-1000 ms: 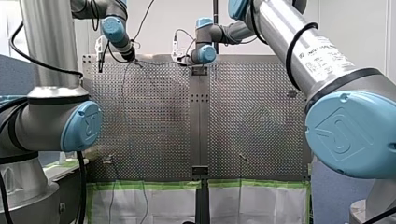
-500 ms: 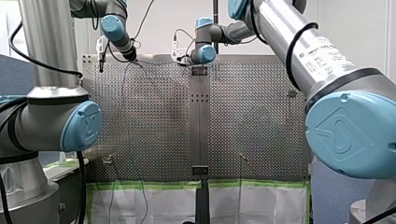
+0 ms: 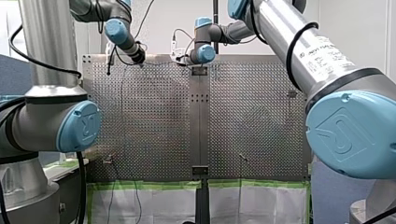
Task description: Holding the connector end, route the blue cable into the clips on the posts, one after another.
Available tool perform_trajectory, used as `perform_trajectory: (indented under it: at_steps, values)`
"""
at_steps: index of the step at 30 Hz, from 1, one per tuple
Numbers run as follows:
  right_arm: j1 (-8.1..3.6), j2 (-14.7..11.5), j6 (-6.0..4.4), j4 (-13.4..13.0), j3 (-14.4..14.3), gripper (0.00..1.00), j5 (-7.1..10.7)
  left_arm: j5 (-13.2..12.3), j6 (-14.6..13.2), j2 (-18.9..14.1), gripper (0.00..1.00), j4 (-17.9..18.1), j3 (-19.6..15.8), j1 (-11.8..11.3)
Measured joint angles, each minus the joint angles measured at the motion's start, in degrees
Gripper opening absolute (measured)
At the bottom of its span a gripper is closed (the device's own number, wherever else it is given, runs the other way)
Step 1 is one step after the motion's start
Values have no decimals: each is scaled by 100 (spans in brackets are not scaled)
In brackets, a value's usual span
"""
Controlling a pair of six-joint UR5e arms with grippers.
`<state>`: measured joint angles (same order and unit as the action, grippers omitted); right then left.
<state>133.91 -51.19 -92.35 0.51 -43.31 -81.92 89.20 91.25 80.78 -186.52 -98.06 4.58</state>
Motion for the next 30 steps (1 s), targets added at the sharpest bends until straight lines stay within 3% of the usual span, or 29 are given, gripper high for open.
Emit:
perform_trajectory:
  at_steps: [13, 20, 30]
  values:
    - [2, -2, 11, -5, 4, 0, 0, 418, 87, 526, 100, 635, 0, 251]
    - [12, -2, 21, -3, 46, 0, 9, 653, 176, 642, 100, 998, 7, 290]
    - [-8, 0, 8, -7, 62, 0, 18, 715, 233, 972, 100, 1124, 402, 344]
